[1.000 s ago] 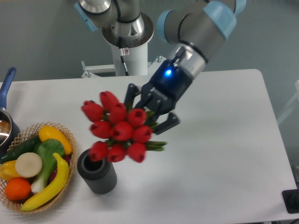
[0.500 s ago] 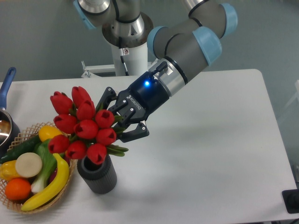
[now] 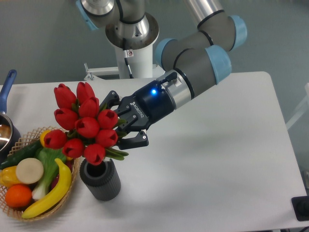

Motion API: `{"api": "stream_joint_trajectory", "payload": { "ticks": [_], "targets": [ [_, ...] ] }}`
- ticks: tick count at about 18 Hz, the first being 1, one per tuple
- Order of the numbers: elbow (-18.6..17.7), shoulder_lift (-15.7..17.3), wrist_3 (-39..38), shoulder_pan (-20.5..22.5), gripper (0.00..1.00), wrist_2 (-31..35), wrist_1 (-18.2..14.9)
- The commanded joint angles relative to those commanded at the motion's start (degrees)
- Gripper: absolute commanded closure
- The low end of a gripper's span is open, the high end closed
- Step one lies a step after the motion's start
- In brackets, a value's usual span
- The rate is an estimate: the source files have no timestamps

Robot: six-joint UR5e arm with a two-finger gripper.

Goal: Insert the flowers into the vase
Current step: 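Lower the tulip stems down into the black vase opening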

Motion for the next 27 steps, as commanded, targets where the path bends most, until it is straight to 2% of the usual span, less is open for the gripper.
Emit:
{"api": "stream_joint_trajectory", "payload": {
  "ticks": [20,27],
  "targets": [
    [-0.3,-2.7,-0.1,-1.0,0.61,0.2,-0.1],
    [-2.1,-3.1,0.0,-1.1,0.61,0.2,0.0]
  ]
}}
